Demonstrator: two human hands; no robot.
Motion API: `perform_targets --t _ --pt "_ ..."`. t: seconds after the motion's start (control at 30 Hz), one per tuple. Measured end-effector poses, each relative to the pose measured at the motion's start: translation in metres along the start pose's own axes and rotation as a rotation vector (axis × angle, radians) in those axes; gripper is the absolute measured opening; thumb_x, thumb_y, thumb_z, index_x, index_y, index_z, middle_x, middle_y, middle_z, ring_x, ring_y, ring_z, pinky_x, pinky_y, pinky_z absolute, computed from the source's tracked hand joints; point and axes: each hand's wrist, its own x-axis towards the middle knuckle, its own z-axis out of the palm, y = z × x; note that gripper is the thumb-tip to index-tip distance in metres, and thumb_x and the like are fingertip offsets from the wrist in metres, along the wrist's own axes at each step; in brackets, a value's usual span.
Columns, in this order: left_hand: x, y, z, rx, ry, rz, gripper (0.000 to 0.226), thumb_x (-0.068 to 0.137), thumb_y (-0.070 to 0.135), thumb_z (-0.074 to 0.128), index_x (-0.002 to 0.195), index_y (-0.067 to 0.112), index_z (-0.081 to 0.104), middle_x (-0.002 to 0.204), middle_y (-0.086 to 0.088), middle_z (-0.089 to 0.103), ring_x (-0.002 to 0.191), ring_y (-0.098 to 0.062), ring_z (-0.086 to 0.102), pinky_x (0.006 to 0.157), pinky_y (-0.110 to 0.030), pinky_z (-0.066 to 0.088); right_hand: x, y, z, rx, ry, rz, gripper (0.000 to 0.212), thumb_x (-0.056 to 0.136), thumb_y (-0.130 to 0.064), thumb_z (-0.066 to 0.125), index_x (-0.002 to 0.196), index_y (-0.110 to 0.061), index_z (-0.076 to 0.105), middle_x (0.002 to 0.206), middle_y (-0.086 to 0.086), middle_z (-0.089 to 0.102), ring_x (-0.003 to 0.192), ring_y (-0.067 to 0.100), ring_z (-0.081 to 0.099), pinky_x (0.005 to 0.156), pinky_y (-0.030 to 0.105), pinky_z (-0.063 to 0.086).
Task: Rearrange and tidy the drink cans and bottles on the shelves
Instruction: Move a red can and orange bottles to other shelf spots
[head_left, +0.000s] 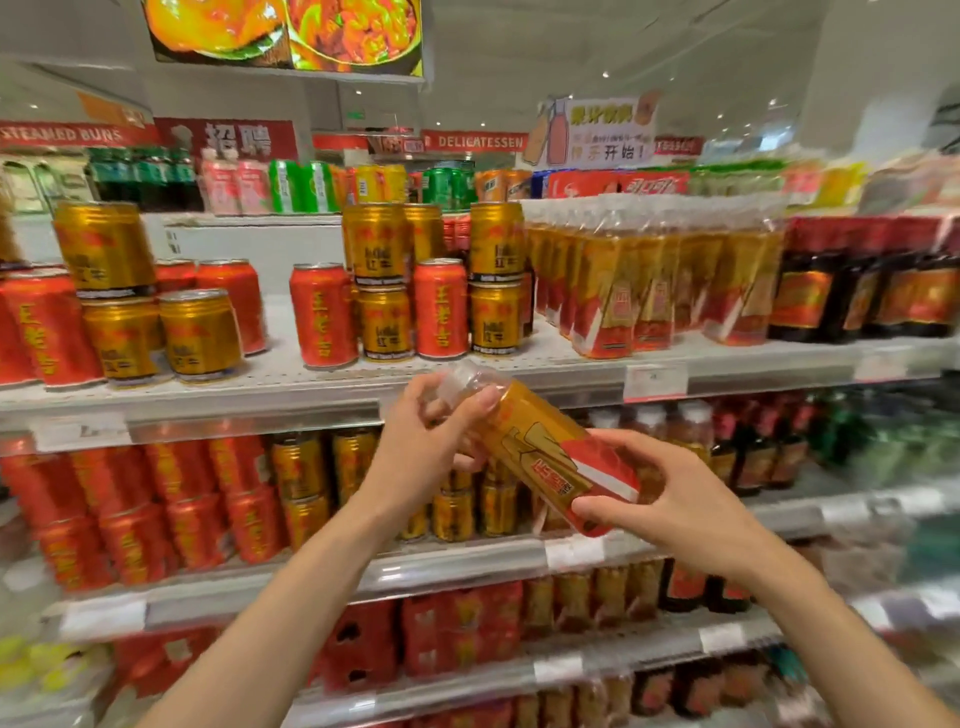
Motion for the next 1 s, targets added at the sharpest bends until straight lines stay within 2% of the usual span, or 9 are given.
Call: perform_targets --t 0.1,0.17,0.23,0.4,0.5,0.67,0.83,1.0 --pt "0.018 0.006 0.032 0.013 -0.067 0.037 0.058 0.080 0.047 0.073 0.129 0.020 0.055 0.099 0.003 0.078 0.082 -0.011 0.075 0.062 -0.027 0.062 -0.002 0.013 -0.029 -0.014 0.062 0.020 0.065 0.069 -0.053 0.085 0.128 -0.050 0.057 0.109 -0.025 0.069 0.095 -0.002 0.069 0.077 0.019 0.057" --pt "0.029 0.008 0.051 0.022 -0.107 0.067 0.056 0.081 0.048 0.071 0.128 0.022 0.055 0.096 0.006 0.078 0.082 -0.006 0.075 0.063 -0.026 0.062 -0.003 0.019 -0.045 -0.010 0.094 0.031 0.063 0.071 -0.049 0.086 0.127 -0.048 0.059 0.110 -0.022 0.069 0.093 0.001 0.071 0.075 0.022 0.059" --pt "0.041 0.009 0.068 0.008 -0.140 0.088 0.057 0.082 0.047 0.070 0.130 0.021 0.054 0.101 0.004 0.076 0.082 -0.002 0.075 0.061 -0.022 0.060 -0.002 0.025 -0.058 -0.014 0.113 0.049 0.062 0.071 -0.047 0.086 0.126 -0.049 0.059 0.110 -0.021 0.070 0.091 0.004 0.072 0.074 0.026 0.061" --pt "0.070 0.008 0.104 -0.007 -0.191 0.146 0.059 0.079 0.051 0.069 0.128 0.022 0.055 0.107 0.002 0.074 0.085 -0.007 0.076 0.064 -0.025 0.061 0.006 0.044 -0.088 -0.109 0.178 0.055 0.064 0.071 -0.054 0.085 0.128 -0.051 0.057 0.111 -0.030 0.067 0.098 -0.005 0.068 0.077 0.016 0.057" --pt "0.084 0.005 0.119 0.004 -0.198 0.175 0.063 0.079 0.051 0.069 0.132 0.020 0.054 0.111 0.002 0.072 0.093 -0.009 0.075 0.067 -0.028 0.063 0.014 0.056 -0.103 -0.109 0.192 0.052 0.062 0.071 -0.052 0.085 0.127 -0.051 0.058 0.110 -0.031 0.066 0.099 -0.005 0.067 0.078 0.018 0.057" --pt "0.099 0.004 0.144 0.035 -0.160 0.208 0.062 0.080 0.054 0.069 0.132 0.022 0.055 0.114 0.001 0.071 0.096 -0.006 0.074 0.068 -0.030 0.063 0.027 0.076 -0.126 -0.110 0.180 0.021 0.063 0.071 -0.054 0.084 0.128 -0.052 0.057 0.112 -0.030 0.066 0.099 -0.005 0.067 0.083 0.021 0.057" --pt "0.103 0.010 0.179 0.053 -0.041 0.263 0.061 0.079 0.051 0.068 0.131 0.021 0.055 0.107 0.005 0.072 0.091 -0.002 0.073 0.062 -0.027 0.062 0.044 0.103 -0.156 -0.135 0.150 -0.045 0.065 0.069 -0.061 0.081 0.127 -0.057 0.050 0.112 -0.039 0.061 0.104 -0.015 0.059 0.082 0.006 0.049" --pt "0.106 0.025 0.221 0.054 0.100 0.295 0.068 0.077 0.049 0.069 0.134 0.015 0.056 0.099 0.005 0.073 0.081 -0.001 0.072 0.054 -0.021 0.057 0.062 0.126 -0.191 -0.193 0.072 -0.176 0.078 0.072 -0.067 0.075 0.139 -0.037 0.050 0.122 -0.025 0.057 0.112 -0.005 0.058 0.093 0.019 0.053"
